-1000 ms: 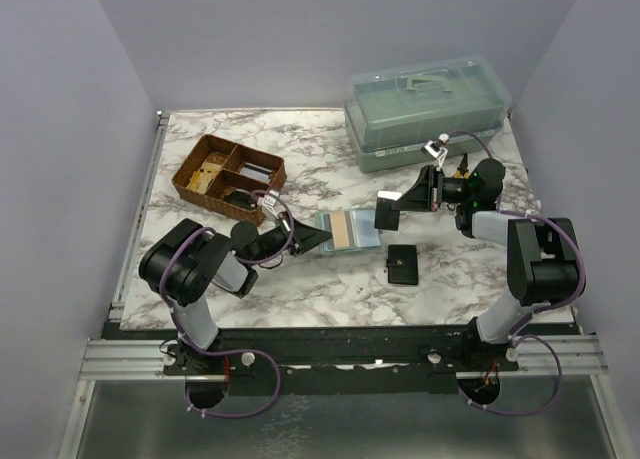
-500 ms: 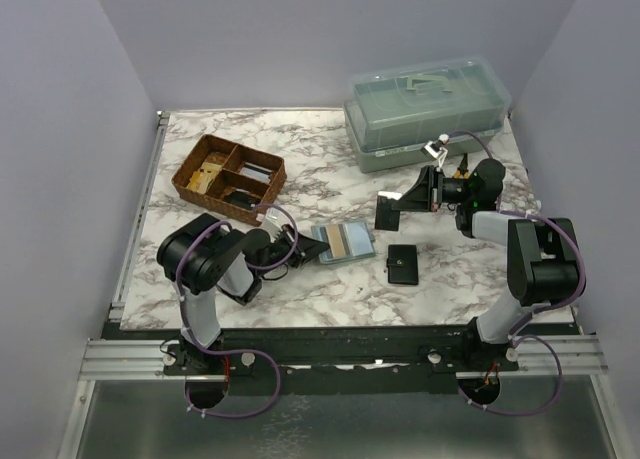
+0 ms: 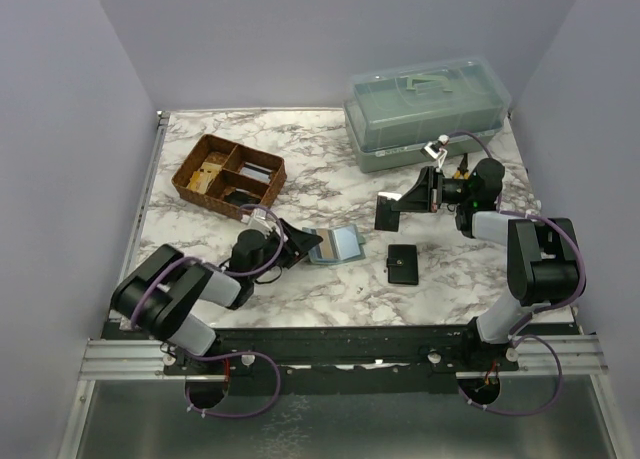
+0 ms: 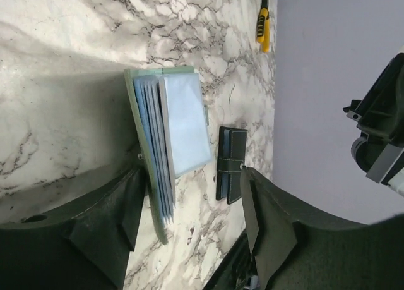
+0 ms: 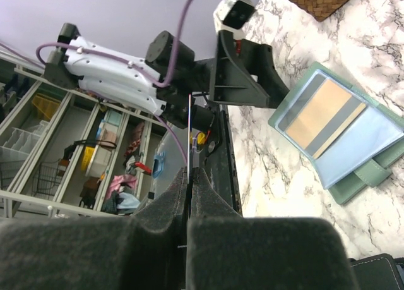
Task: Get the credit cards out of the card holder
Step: Place the credit card in the storage box.
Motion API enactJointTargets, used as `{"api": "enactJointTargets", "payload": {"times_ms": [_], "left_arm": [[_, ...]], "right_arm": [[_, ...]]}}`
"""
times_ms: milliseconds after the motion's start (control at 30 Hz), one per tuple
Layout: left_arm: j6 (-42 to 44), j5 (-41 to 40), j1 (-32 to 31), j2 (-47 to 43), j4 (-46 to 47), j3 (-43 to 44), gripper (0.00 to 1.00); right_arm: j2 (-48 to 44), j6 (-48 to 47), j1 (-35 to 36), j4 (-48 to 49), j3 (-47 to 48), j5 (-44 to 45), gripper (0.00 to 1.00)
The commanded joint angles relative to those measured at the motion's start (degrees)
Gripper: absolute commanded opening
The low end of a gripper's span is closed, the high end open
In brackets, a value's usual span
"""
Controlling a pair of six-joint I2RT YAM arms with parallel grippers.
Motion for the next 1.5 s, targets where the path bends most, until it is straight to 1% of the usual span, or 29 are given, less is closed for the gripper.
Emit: {"api": "enactJointTargets", "payload": {"times_ms": [0, 67, 100, 133, 200, 267, 333, 400, 467, 533, 600, 667, 733, 833, 933, 1067, 1133, 1233, 1267, 1333, 1400, 1467], "left_arm": [[6.4, -7.4, -1.7, -14.0, -21.3, 2.0, 0.7], [8.1, -10.2, -2.7, -20.4, -29.2, 3.2, 0.75], [8.8, -11.2, -2.8, -23.3, -32.3, 3.5, 0.76], [9.2, -12.2, -2.9, -26.3, -34.9, 3.7, 0.81], [9.5, -14.8, -2.9, -31.5, -39.6, 3.7, 0.98], [9.2, -16.2, -2.6, -36.2, -41.6, 2.7, 0.99], [8.2, -15.3, -2.3, -40.6, -41.3, 1.1, 0.99], [10.2, -10.2, -1.1, -43.3, -39.2, 0.8, 0.99], [12.6, -4.8, -0.5, -43.6, -39.0, 2.8, 0.99], [14.3, 1.1, -0.5, -41.8, -37.3, 5.6, 0.99], [13.7, 7.6, -0.5, -38.7, -31.6, 7.2, 0.98], [11.9, 12.4, -0.5, -34.5, -25.3, 9.1, 0.96], [11.2, 15.7, -0.6, -29.9, -23.0, 11.8, 0.95], [11.1, 17.8, -1.3, -24.4, -21.3, 15.6, 0.95], [12.7, 18.1, -3.3, -20.6, -21.0, 19.2, 0.95], [14.6, 15.5, -6.9, -16.3, -20.8, 22.2, 0.94], [15.1, 13.9, -8.4, -14.3, -20.5, 23.3, 0.92], [15.5, 12.0, -10.4, -11.0, -19.8, 24.7, 0.84], [15.5, 11.9, -10.8, -10.0, -19.4, 25.2, 0.8], [15.3, 11.9, -11.3, -7.8, -19.2, 26.4, 0.69], [14.7, 12.1, -11.4, -6.2, -19.0, 27.2, 0.61], [14.0, 12.4, -11.5, -5.1, -18.5, 27.6, 0.56]], "right_arm": [[-0.2, -1.4, -0.3, -0.4, -0.6, -1.1, 0.0], [-0.2, -1.6, -0.3, -0.5, -0.6, -1.1, 0.0], [-0.2, -1.7, -0.3, -0.5, -0.6, -1.1, 0.0], [-0.2, -1.7, -0.3, -0.6, -0.6, -1.1, 0.0], [-0.2, -1.8, -0.3, -0.7, -0.6, -1.1, 0.0], [-0.3, -1.9, -0.2, -0.7, -0.6, -1.1, 0.0], [-0.2, -2.0, -0.2, -0.9, -0.5, -1.1, 0.0], [-0.1, -2.0, -0.2, -1.2, -0.5, -1.0, 0.0], [0.1, -2.3, 0.3, -1.7, -0.5, -1.0, 0.0], [0.4, -2.7, 1.1, -2.4, -0.2, -1.1, 0.0], [0.8, -3.0, 1.8, -2.8, 0.0, -1.2, 0.0], [0.9, -3.1, 2.3, -2.8, 0.0, -1.4, 0.0], [0.8, -3.1, 2.8, -2.8, 0.3, -1.7, 0.0], [0.9, -3.8, 3.7, -3.4, 0.6, -2.1, 0.0], [1.2, -5.0, 4.1, -5.0, 0.9, -2.2, 0.0], [1.6, -4.9, 4.5, -4.9, 1.1, -2.4, 0.0], [1.7, -4.8, 4.7, -4.9, 1.1, -2.5, 0.0], [2.0, -4.8, 4.9, -4.8, 1.1, -2.5, 0.0], [1.9, -4.9, 5.0, -4.8, 1.1, -2.6, 0.0], [2.0, -4.8, 5.1, -4.7, 1.2, -2.6, 0.0], [2.0, -4.8, 5.2, -4.7, 1.2, -2.7, 0.0], [2.1, -4.8, 5.2, -4.6, 1.2, -2.7, 0.0]]}}
